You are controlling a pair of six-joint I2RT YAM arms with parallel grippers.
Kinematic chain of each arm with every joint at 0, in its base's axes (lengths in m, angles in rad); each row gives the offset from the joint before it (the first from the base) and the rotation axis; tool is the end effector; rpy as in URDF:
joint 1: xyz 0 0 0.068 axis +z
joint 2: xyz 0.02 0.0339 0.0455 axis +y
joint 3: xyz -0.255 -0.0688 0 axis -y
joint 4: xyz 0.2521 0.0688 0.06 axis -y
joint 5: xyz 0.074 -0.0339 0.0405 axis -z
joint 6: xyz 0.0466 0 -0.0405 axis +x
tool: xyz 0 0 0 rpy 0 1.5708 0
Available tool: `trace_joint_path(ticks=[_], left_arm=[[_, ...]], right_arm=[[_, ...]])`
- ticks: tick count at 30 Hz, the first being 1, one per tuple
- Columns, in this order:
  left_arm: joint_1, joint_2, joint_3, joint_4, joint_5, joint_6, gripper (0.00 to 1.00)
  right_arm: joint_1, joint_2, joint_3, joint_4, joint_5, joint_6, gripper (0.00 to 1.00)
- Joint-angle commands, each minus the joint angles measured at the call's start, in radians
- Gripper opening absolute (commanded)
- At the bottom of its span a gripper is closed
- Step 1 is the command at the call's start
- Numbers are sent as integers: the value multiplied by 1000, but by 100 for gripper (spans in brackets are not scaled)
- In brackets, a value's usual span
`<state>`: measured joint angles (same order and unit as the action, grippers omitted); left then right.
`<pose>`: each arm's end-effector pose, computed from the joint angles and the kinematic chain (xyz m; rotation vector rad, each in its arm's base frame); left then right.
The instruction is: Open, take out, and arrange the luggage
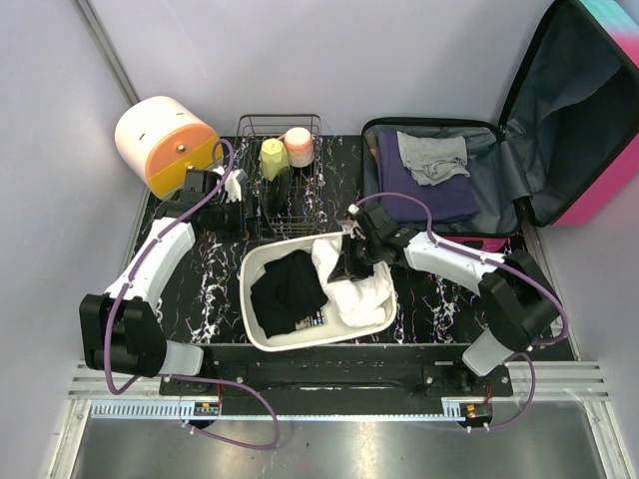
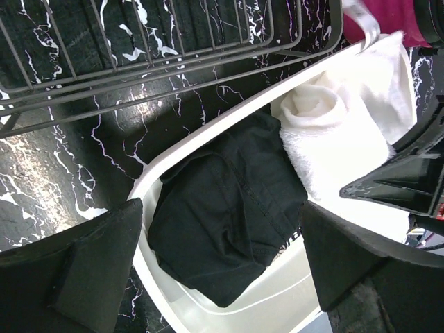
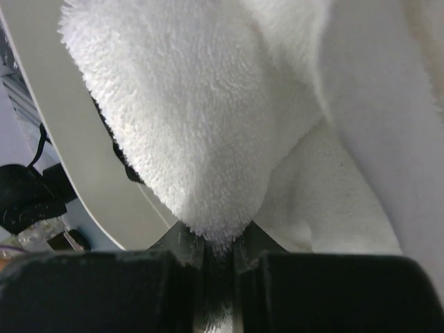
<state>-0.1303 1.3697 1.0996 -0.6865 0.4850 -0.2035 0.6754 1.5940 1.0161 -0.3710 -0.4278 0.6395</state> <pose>0.2891 -0.0598 0.2598 0.1052 2.5232 -0.7468 0.2514 0.2262 0.1864 -0.2395 2.7254 1.0053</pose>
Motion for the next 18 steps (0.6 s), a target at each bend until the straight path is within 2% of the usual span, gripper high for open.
trace_joint_path(ticks=[1,2,4,5,8,13,15,16,18], left_arm=[[11,-27,20,10,-29,1,99],[11,-30,22,7,-28,4,99],[11,-38,17,2,-29,4,99],[11,-44,16,2,-25,6,99],[11,-66,13,1,-13,16,99],[11,-112,32,2,4,87,99],[11,-130,43,1,-6,122,99],[11,-133,46,1,-11,128,99],[11,-139,54,7,-20,136,99]], right_arm=[[33,29,-1,125,99,100,27],[39,37,12,126,109,92,64],[44,44,27,126,97,78,83],[44,40,36,132,63,66,84],[46,-14,42,138,37,-3,83],[46,-123,48,100,-11,-184,76],[44,-144,56,70,-52,-265,59],[46,-147,55,60,-72,-285,44],[44,-131,45,37,-133,-334,38]])
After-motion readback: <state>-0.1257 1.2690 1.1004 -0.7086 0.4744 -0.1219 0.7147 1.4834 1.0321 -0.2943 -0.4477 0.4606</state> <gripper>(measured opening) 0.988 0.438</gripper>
